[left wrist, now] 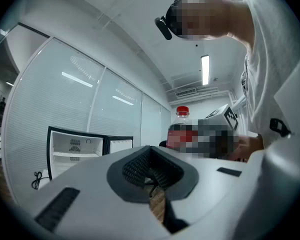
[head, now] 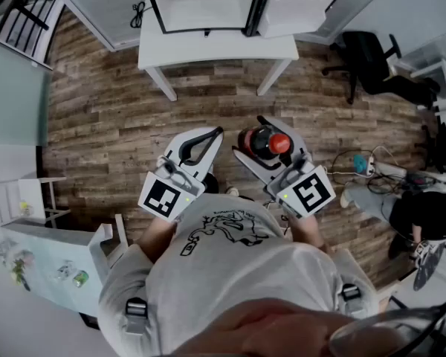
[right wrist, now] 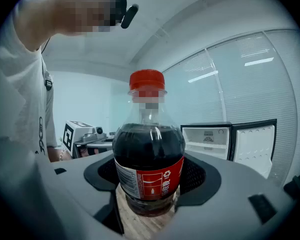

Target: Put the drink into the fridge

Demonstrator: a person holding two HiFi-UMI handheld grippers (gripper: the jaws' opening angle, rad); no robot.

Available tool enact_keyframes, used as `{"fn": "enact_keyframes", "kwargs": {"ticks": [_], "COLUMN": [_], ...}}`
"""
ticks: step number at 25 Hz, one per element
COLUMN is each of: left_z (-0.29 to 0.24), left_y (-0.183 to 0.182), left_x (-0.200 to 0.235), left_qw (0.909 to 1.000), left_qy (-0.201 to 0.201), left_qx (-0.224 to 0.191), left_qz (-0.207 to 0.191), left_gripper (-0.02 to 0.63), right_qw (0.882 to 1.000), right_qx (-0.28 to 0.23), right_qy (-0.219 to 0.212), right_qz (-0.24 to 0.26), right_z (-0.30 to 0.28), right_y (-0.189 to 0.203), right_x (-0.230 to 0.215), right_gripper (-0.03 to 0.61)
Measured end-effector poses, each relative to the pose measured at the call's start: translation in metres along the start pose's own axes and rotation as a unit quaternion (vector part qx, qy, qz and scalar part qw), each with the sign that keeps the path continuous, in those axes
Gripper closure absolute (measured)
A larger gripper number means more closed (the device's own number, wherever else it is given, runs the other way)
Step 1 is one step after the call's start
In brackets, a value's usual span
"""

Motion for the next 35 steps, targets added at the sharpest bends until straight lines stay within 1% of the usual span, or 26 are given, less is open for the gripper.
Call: {"fn": "enact_keyframes", "kwargs": {"ticks": [8, 18, 24, 35], "left_z": [-0.003, -0.006, -0.006, -0.009], "left_y": [-0.003, -0.011, -0.014, -0.007], "left_x": [0.025, 0.073, 0.098, 0.121], "left_qw": [1.0, 0.9999, 0.9998, 0.9995], "left_qy": [0.001, 0.006, 0.017, 0.028], "left_qx": [-0.001, -0.005, -0.006, 0.002], "left_qz": [0.006, 0.01, 0.009, 0.017], "left_gripper": [0.611, 0.611, 0.611, 0.611], "right_qw": [1.0, 1.0, 1.0, 1.0], "right_qx": [0.001, -0.003, -0.005, 0.0], "right_qy": [-0.002, -0.006, -0.001, 0.008], "right_qz": [-0.014, -0.012, -0.01, -0.016], "right_z": [-0.022, -0.067, -0.091, -0.112], "right_y": [-0.004, -0.016, -0.021, -0.018], "right_x": [-0.009, -0.02, -0.024, -0.031], "right_gripper": [0.256, 0.256, 0.256, 0.256]}}
Point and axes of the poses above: the fingertips, and each gripper's own axes: z backward along the fingers, x to its left, y out of its underside, the point moved 7 cm from there along z, backward along the fingers, and after that the axes turned 15 degrees about -y, right-handed, at the moved point
